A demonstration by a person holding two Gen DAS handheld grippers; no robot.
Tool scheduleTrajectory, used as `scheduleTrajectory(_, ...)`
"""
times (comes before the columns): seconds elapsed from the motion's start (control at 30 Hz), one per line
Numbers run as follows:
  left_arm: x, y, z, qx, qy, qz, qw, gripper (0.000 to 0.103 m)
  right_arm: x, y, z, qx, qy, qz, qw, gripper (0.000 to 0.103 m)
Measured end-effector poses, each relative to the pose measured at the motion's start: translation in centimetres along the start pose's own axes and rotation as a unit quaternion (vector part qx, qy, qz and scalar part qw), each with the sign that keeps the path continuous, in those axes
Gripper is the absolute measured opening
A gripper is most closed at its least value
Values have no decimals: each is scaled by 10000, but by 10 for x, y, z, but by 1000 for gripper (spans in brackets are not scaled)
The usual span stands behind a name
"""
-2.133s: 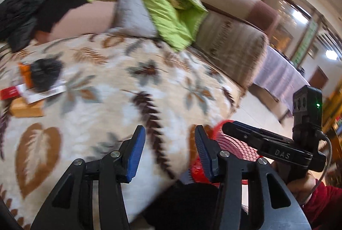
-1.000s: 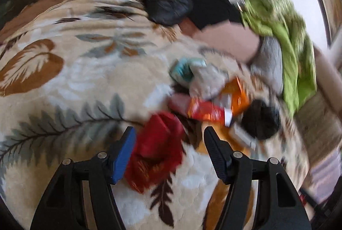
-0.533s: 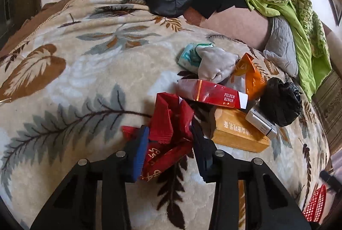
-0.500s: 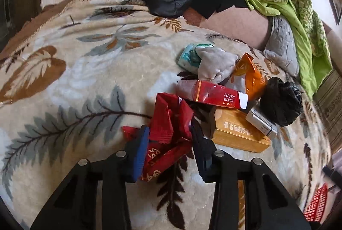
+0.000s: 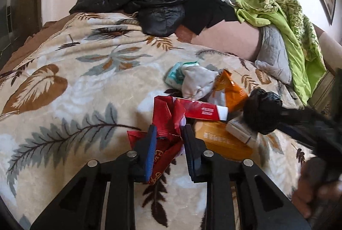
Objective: Collect trash
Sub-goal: 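Grasp the black plastic bag with the right tool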
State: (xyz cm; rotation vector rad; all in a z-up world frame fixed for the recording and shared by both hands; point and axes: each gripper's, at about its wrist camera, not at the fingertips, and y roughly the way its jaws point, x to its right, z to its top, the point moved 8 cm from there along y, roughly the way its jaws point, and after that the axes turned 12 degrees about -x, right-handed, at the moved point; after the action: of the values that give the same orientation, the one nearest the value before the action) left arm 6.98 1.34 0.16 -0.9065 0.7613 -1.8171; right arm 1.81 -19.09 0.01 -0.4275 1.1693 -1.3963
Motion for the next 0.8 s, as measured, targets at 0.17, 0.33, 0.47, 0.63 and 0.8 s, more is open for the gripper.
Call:
scheduleTrajectory(0.17,11,1,2,3,94,-45,9999,24,11,0,4,74,-43,-66,9999,49)
scheduleTrajectory(0.33,20,-5,0,98,175,-60,9998,24,13,-31,1,430,-419,-180,9980,45)
scheduleTrajectory(0.47,28,-12,-3,200,219,-34,9996,24,4,-53,-14,639,-897,-244,9936,45)
scheduleTrajectory(0.63,36,-14,-3,279,327,94,9990,24,-11,-63,-27,740,-1392,-334,9869,45)
scheduleTrajectory(0.8,40,-17,-3,387,343,260,9983,24,-20,-68,-30,861,-1566,-355,9833,45)
